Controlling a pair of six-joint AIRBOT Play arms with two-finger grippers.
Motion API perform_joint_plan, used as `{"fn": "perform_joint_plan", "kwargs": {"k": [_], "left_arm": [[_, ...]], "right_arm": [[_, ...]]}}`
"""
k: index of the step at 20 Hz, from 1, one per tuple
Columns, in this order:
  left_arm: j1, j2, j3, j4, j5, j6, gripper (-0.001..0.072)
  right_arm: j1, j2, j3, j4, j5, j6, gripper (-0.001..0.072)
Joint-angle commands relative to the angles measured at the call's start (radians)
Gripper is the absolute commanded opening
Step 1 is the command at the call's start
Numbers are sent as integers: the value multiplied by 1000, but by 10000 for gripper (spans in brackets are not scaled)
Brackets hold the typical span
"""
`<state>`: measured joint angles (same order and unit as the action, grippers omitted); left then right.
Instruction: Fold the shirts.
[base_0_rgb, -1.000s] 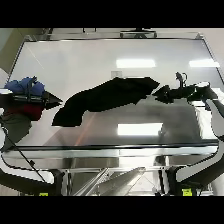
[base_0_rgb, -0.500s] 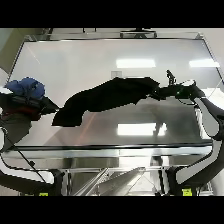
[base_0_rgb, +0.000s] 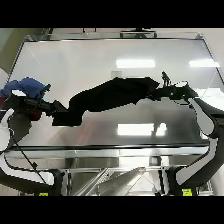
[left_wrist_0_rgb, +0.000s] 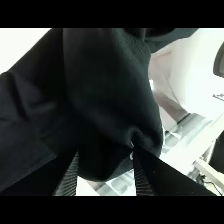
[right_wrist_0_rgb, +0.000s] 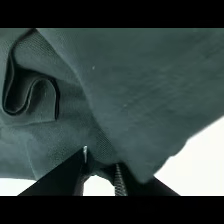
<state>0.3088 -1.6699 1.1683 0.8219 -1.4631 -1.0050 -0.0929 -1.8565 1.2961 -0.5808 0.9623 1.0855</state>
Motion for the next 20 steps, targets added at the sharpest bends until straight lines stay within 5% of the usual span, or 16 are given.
{"fn": "perform_joint_plan", "kwargs": {"k": [1, 2, 3, 4, 5, 6, 10, 13, 20], "left_arm": [[-8, 1, -4, -2, 3, 5, 334], [-8, 1, -4, -2, -5, 5, 334], [-9, 1, -4, -2, -6, 5, 332], [-14, 1, -4, -2, -6, 6, 248], [-21, 1, -4, -2, -6, 6, 63], [-31, 1, -4, -2, -3, 10, 13], [-62, 1, 27, -8, -9, 8, 14], [-59, 13, 145, -97, -129, -7, 14], [71, 210, 390, -751, -285, -6, 21]], "right_arm": [[25, 0, 2, 1, 14, 3, 167], [25, 3, 2, 2, 19, 3, 43], [25, 8, 2, 1, 22, 3, 21], [24, 17, 2, 1, 23, 4, 21], [23, 29, 2, 1, 27, 4, 21], [23, 44, 2, 1, 32, 3, 21], [6, 144, 2, 1, 67, 3, 21], [-56, 288, 2, 1, 114, 3, 20], [-343, 795, 54, 46, 126, 4, 20]]}}
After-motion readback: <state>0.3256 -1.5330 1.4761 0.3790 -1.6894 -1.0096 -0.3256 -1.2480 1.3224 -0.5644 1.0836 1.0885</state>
